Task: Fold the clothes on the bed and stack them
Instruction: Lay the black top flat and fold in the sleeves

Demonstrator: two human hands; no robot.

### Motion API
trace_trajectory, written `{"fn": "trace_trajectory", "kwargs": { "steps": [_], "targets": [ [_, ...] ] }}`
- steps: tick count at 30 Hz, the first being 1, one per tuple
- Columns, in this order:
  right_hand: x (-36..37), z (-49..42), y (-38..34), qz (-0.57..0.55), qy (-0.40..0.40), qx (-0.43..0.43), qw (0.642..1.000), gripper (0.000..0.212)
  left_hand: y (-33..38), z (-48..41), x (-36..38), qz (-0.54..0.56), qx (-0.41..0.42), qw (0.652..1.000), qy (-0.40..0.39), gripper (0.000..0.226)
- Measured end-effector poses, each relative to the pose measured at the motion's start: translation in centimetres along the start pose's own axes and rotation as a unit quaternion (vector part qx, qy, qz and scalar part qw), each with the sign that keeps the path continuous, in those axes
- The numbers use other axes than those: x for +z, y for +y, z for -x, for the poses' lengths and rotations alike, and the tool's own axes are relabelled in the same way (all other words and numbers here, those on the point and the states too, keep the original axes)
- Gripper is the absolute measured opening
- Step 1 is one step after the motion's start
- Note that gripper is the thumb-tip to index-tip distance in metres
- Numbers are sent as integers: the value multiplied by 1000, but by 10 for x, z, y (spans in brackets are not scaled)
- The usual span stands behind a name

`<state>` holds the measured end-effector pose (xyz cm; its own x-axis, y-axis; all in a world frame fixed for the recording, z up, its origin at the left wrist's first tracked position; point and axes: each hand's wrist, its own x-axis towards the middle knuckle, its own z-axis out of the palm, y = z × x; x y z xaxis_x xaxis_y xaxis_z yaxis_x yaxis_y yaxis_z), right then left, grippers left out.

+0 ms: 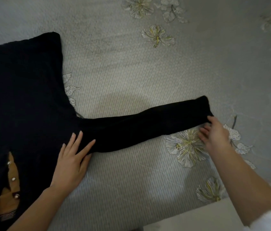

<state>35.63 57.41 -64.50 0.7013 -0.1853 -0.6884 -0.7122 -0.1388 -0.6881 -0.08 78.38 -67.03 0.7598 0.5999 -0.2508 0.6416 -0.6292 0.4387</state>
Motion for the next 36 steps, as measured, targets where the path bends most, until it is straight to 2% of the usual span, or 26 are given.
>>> {"fn": "trace_trajectory", "kwargs": {
  "steps": [5, 7, 9, 11, 14, 16, 18, 21, 24, 29, 31, 32, 34, 36],
  "targets": [
    [12, -5, -7, 94, -50, 37, 994, 22, -3, -7, -1, -20, 14, 999, -28, 58],
    [14, -1, -11, 98, -51, 19, 994, 19, -3, -8, 1, -15, 13, 998, -51, 61],
    [16, 8, -15, 32, -60, -3, 998, 21, -2, -10, 4, -33, -1, 996, -78, 64],
    [21, 26, -19, -61, -114, 25, 991, 21, -1, -11, 10, -53, -11, 993, -104, 73],
    [36, 59, -20, -155, -195, 67, 966, 15, 1, -10, 9, 0, -25, 995, -98, 81],
    [42, 78, -20, -122, -214, 52, 968, 15, 10, -12, 14, 18, -41, 997, -70, 85],
    [72, 109, -6, -26, -225, 12, 974, 15, -3, -7, 4, 12, -89, 995, -36, 84],
    [96, 142, 0, 48, -240, -36, 969, 20, -1, -10, 6, 23, -96, 994, -56, 74],
    [138, 194, 7, 83, -285, -79, 951, 12, -14, -8, -5, 84, -76, 992, -60, 66],
    [238, 289, 18, 24, -412, -112, 904, 13, -31, 5, -18, 194, -58, 977, -63, 70],
    [282, 323, 21, 8, -501, -88, 861, 8, -37, 14, -21, 213, -39, 973, -80, 70],
    [301, 339, 23, 29, -551, -77, 830, 12, -39, 19, -21, 227, -32, 970, -85, 70],
    [332, 356, 30, 136, -615, -99, 770, 34, -45, 27, -22, 258, -26, 962, -90, 68],
    [348, 360, 44, 259, -586, -185, 745, 37, -55, 34, -23, 283, -22, 954, -97, 66]
  ]
}}
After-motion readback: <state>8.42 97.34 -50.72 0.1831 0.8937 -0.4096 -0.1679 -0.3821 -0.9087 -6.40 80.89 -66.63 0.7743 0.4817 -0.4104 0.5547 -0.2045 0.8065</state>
